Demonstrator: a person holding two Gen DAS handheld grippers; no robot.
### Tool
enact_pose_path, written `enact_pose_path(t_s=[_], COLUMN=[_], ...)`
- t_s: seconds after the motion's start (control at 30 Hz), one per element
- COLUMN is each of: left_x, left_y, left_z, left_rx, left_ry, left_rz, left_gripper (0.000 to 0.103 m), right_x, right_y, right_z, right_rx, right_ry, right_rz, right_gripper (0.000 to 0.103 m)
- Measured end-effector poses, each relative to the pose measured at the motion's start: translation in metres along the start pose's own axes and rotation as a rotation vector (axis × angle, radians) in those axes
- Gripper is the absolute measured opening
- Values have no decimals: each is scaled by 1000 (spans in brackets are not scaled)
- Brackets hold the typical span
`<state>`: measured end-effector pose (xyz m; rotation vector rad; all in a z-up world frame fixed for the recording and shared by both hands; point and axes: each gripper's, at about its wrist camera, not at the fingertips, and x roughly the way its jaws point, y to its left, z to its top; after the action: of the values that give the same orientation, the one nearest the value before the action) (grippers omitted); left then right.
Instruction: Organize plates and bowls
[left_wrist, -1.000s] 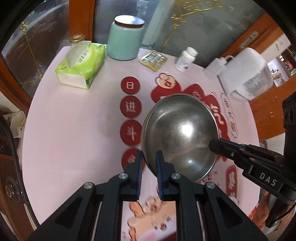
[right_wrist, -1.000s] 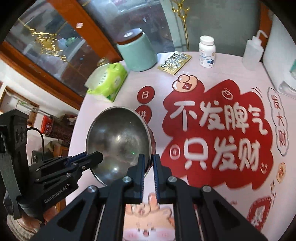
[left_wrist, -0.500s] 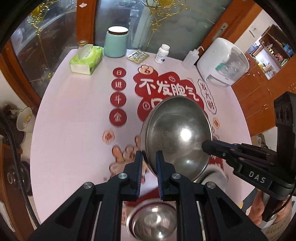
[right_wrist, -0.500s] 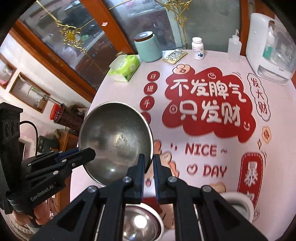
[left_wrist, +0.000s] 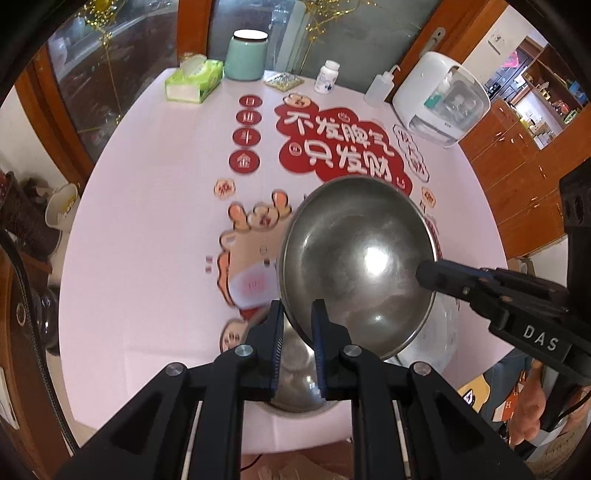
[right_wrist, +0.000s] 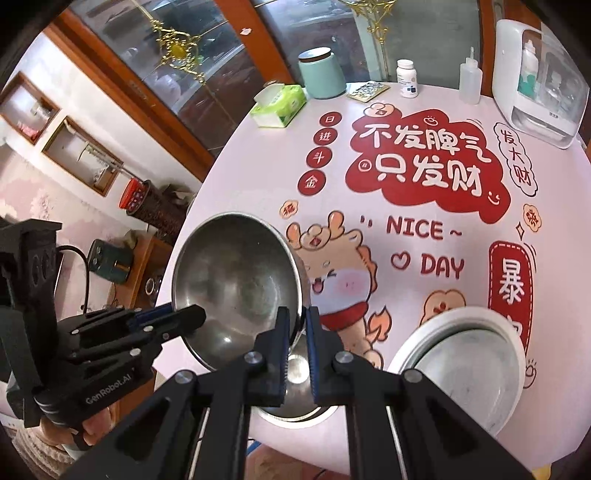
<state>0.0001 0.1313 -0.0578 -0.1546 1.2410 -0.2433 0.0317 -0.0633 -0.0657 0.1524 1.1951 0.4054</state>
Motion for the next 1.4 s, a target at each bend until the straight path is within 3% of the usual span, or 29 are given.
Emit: enact_pose_path(t_s=[0.33, 0.53, 1.13, 1.4], left_x=[48, 73, 89, 85], left_y=[15, 13, 18, 12], left_z=[-59, -78, -76, -74], left_rx=[-103, -79, -50, -17], left_ry=[116, 158, 185, 157], left_rz=[-22, 21, 55, 78], left_gripper=[13, 13, 13, 32], right_x=[46, 74, 96, 93], right_y=[-12, -22, -19, -15], right_z=[-59, -82, -82, -79], right_rx=[10, 40, 24, 3], right_ry=[93, 164, 226, 212], right_rz=[-18, -24, -38, -62], right_gripper=[8, 8, 12, 13])
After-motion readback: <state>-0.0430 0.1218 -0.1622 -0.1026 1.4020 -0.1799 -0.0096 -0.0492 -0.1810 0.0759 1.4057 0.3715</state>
